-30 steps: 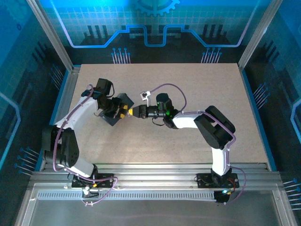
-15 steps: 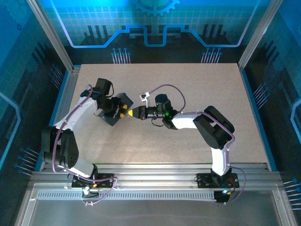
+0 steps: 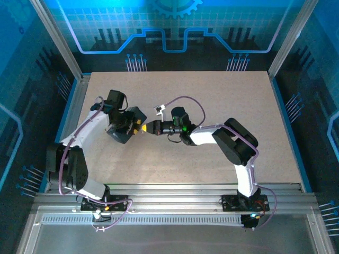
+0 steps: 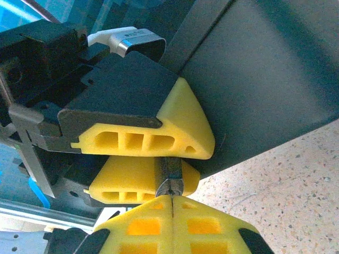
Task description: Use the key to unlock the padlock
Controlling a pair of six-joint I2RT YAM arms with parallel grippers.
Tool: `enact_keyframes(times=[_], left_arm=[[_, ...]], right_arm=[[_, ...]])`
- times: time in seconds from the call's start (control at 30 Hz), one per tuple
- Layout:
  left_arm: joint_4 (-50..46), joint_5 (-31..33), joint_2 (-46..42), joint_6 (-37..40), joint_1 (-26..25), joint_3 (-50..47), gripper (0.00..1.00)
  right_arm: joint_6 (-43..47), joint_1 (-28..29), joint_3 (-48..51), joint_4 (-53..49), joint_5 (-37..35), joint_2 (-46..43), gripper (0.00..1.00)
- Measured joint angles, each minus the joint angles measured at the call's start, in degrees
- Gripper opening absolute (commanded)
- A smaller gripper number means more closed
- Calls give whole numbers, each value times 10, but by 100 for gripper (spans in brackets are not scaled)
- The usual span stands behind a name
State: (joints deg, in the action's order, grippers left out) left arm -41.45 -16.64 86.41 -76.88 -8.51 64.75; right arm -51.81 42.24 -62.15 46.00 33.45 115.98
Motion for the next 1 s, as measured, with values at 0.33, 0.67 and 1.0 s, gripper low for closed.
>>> enact_keyframes(times=[0.33,0.67,1.0], left_arm=[[-10,-27,0,4,-7,0,0],[-38,-27,6,8,-7,24,0],[-48,-27,6,18,-7,34,0]], right_arm=[[183,-15,0,-192,-5,-110,40],[447,-38,3,-382,-114,-185,41],[732,65,42,-312,-371,-172,36]])
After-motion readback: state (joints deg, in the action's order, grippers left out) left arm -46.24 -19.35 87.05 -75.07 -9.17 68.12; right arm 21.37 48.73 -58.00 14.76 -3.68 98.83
